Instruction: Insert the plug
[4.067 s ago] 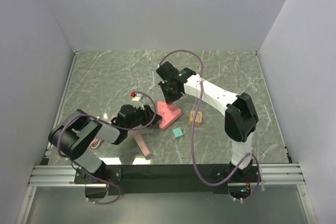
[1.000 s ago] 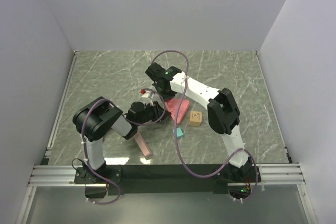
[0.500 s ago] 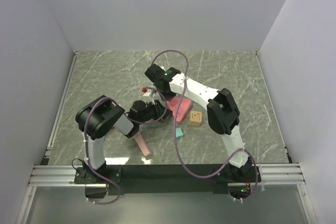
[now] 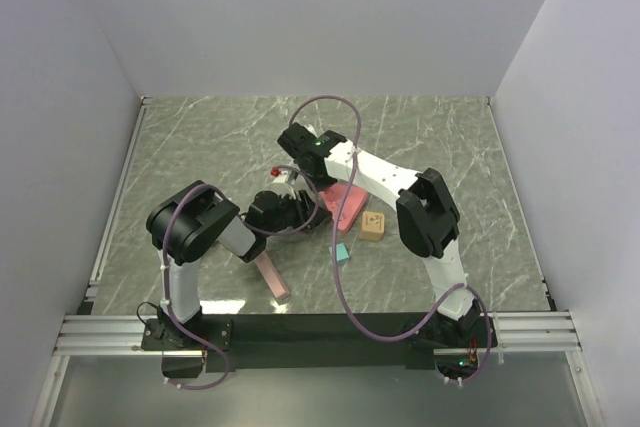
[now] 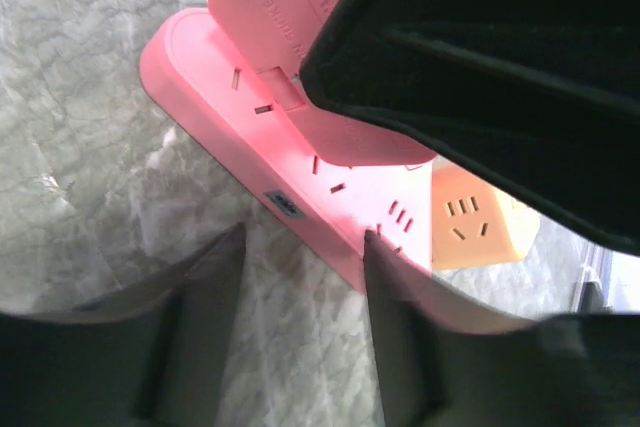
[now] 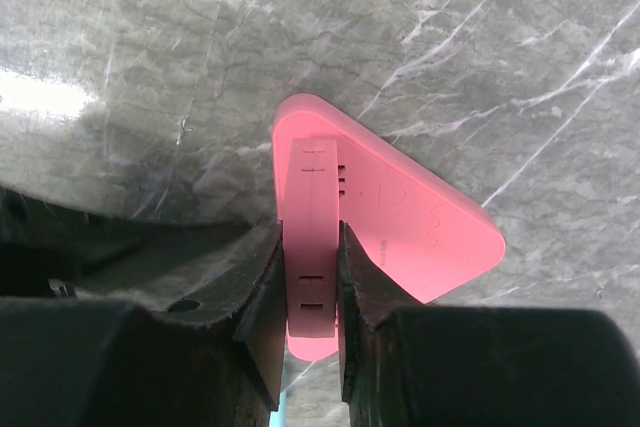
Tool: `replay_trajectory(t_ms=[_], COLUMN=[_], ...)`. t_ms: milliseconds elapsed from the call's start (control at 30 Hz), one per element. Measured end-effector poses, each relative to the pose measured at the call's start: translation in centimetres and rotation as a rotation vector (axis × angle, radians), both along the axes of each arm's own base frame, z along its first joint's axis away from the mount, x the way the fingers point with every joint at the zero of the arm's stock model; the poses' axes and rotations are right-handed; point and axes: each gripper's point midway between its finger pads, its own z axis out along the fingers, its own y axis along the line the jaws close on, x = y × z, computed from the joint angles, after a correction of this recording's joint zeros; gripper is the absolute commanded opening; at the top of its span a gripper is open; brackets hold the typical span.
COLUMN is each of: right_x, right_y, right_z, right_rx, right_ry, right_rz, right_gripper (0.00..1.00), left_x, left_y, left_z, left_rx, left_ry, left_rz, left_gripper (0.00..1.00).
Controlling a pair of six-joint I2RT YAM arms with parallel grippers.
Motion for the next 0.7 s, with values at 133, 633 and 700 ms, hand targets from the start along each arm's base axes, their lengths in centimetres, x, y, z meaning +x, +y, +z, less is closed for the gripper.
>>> replay_trajectory(t_ms=[133,633,700], right_x=[0.0,0.4,0.6], right_y=[0.1,0.1,-0.3], right_z=[0.0,0.2,0.1], right_rx=[0.024,0.122,0.126], right_ry=[0.006,-0.007,-0.011], right_rz=[0.011,0.030,0.022], right_gripper=[0.00,0.00,0.00], left_x=[0.2,2.6,2.9], left_y=[-0.5,-2.6,-2.8], left_z=[0.2,-0.3,-0.2], left_rx=[-0.020,-0.033,-0.029], left_ry=[0.009,0.035,0.035], left_rz=[-0.002,0.057,0.065], left_gripper=[0.63,0.45,0.45])
